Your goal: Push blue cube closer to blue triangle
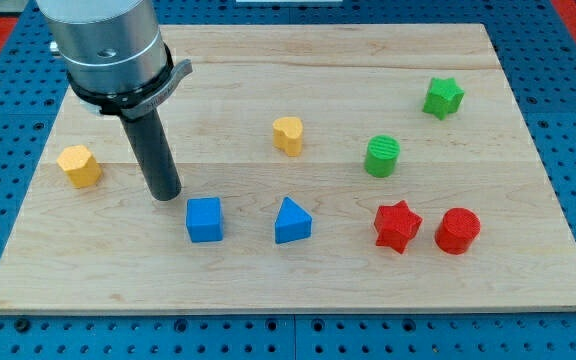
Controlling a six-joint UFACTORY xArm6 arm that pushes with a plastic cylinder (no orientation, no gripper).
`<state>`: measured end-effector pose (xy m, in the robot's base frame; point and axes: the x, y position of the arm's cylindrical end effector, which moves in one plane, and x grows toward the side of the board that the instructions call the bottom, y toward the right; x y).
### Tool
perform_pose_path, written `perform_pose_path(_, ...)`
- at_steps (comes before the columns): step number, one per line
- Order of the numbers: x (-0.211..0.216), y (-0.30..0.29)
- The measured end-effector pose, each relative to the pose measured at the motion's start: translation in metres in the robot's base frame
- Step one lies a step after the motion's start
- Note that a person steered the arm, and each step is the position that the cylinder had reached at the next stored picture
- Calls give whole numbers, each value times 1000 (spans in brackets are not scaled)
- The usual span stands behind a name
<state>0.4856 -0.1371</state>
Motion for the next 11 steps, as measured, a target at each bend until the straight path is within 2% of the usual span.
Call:
perform_pose_path(2,22,-1)
perform_pose_path(8,44,0)
perform_pose_path(11,25,73)
